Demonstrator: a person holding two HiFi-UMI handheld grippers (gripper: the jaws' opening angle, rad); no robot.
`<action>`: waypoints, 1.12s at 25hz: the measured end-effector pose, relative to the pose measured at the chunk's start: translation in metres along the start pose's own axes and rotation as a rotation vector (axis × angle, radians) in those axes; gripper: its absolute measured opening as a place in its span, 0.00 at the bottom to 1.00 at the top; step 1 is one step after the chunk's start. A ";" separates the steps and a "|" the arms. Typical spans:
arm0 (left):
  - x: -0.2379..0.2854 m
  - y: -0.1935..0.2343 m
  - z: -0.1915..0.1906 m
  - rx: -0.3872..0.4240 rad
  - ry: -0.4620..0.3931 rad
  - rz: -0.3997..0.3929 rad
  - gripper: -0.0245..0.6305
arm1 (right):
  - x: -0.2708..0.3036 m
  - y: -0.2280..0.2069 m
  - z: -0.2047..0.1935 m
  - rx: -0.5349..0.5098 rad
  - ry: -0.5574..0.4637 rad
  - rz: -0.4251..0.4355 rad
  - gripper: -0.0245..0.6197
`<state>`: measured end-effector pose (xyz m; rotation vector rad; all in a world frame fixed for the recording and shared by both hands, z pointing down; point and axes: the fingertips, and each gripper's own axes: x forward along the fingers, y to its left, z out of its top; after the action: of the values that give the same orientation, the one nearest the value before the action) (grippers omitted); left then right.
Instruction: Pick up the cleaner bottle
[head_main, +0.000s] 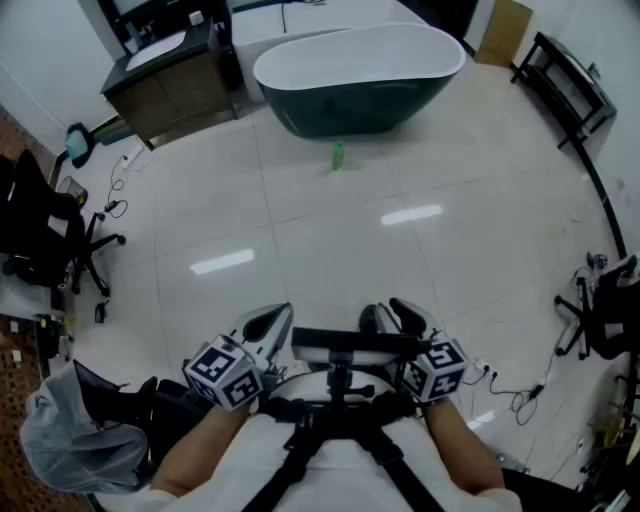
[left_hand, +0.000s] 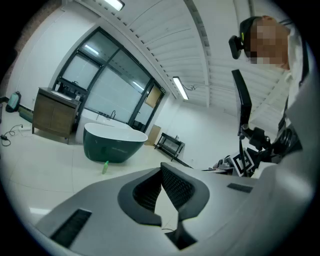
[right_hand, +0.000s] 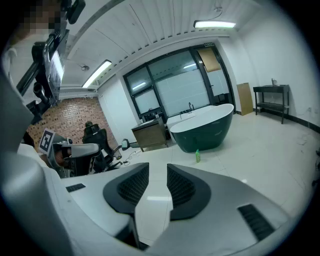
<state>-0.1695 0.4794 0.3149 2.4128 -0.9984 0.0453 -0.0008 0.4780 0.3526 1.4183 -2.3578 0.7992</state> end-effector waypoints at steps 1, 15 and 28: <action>0.000 0.000 -0.001 0.003 0.004 -0.002 0.04 | 0.001 0.001 0.000 -0.001 0.001 0.002 0.21; 0.020 0.002 -0.008 -0.033 0.060 -0.029 0.04 | 0.017 -0.011 -0.003 -0.006 0.029 0.012 0.21; 0.036 0.002 -0.024 -0.031 0.100 -0.036 0.04 | 0.023 -0.023 -0.009 0.022 0.043 0.003 0.21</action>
<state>-0.1403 0.4665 0.3446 2.3745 -0.9034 0.1353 0.0083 0.4580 0.3781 1.3923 -2.3267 0.8499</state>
